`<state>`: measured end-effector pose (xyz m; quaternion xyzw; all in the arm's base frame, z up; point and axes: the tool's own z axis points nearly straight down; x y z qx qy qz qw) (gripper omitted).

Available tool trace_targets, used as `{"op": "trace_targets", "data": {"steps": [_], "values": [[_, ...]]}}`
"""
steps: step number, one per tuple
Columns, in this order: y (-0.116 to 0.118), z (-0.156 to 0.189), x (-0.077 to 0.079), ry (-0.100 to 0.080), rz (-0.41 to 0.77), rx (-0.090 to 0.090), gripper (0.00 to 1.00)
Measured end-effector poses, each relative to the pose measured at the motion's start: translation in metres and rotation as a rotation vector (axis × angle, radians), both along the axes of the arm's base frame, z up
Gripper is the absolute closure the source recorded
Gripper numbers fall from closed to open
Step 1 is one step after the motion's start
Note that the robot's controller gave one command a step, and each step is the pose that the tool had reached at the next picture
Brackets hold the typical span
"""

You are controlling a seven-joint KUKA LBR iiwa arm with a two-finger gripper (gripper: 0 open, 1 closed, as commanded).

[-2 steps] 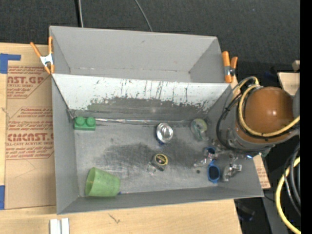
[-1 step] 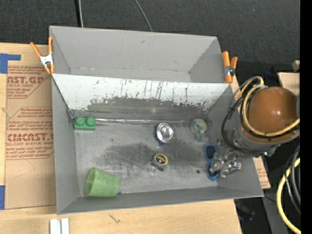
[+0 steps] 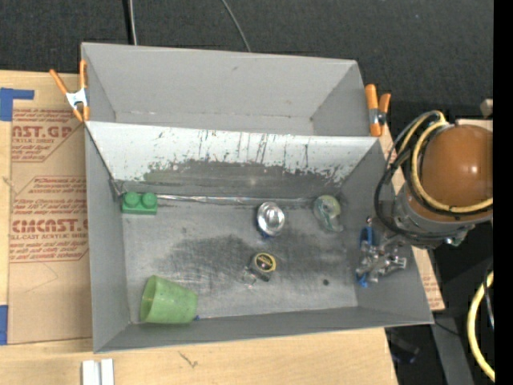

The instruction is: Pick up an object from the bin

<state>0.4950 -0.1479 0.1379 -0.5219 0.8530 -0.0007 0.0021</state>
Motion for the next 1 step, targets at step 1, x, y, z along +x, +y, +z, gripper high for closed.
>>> {"op": "trace_targets", "data": {"steps": [1], "values": [[0.0018,0.0307,0.0010,0.001,0.000,0.000,1.00]]}}
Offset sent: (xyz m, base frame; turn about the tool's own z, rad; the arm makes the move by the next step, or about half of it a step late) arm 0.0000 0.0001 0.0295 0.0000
